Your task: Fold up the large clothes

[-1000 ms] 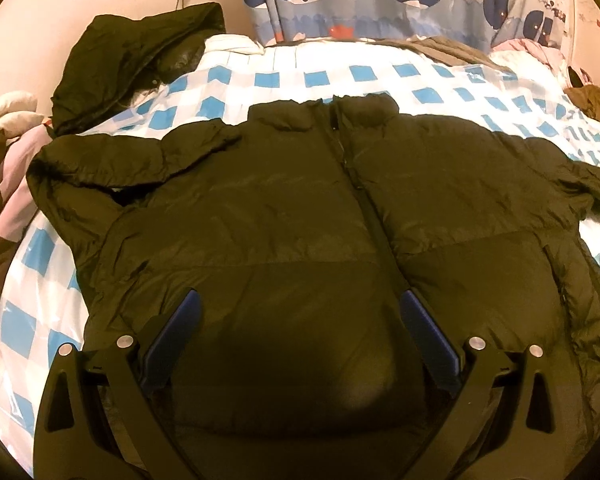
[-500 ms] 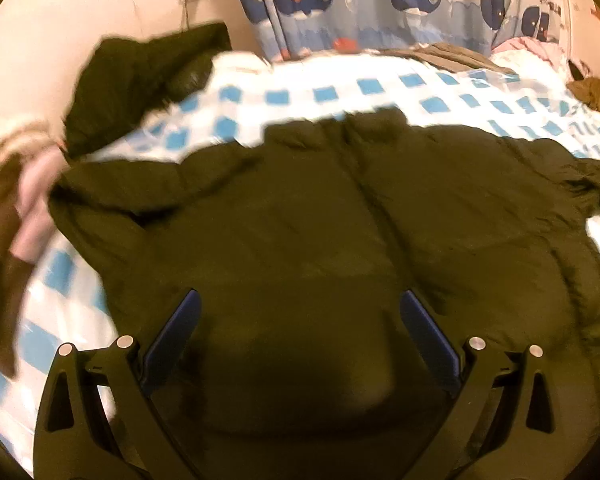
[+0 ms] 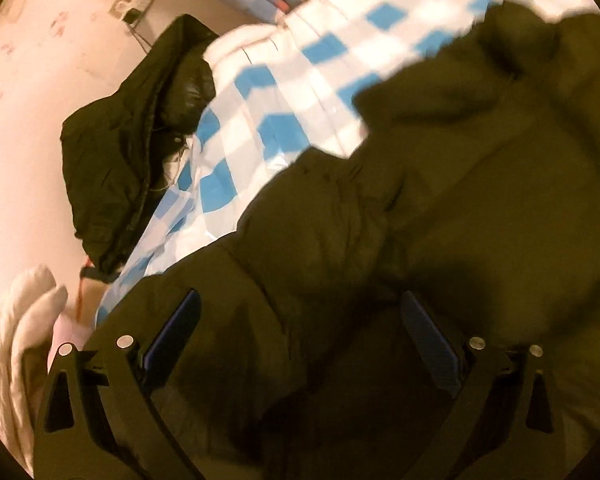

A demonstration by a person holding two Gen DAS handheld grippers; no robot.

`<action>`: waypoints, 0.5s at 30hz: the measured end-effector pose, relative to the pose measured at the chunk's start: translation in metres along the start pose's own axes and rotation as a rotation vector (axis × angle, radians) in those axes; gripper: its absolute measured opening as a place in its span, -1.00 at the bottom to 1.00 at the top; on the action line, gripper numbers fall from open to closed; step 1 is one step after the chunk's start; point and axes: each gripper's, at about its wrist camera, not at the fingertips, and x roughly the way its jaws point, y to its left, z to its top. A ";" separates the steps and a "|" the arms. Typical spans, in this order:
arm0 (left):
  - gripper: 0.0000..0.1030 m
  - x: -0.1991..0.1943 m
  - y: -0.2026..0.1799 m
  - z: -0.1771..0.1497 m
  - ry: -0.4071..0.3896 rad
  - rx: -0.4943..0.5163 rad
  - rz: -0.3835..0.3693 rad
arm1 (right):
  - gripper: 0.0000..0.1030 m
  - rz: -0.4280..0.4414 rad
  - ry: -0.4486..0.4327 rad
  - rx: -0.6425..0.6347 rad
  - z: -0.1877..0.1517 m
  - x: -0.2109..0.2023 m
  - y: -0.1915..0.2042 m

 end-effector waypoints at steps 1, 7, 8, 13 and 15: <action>0.87 0.007 0.001 0.000 0.014 -0.014 -0.007 | 0.79 0.021 -0.006 0.023 0.002 0.003 -0.001; -0.90 0.019 0.065 -0.001 0.065 -0.320 -0.128 | 0.79 0.054 -0.069 0.133 0.033 0.030 -0.009; -0.92 0.012 0.078 -0.003 0.039 -0.344 -0.128 | 0.79 0.053 -0.074 0.145 0.033 0.032 -0.012; -0.94 -0.069 0.195 -0.031 -0.172 -0.563 -0.106 | 0.79 0.043 -0.109 0.122 0.025 0.030 -0.014; -0.94 -0.101 0.254 -0.050 -0.252 -0.686 -0.116 | 0.79 0.042 -0.119 0.124 0.025 0.030 -0.015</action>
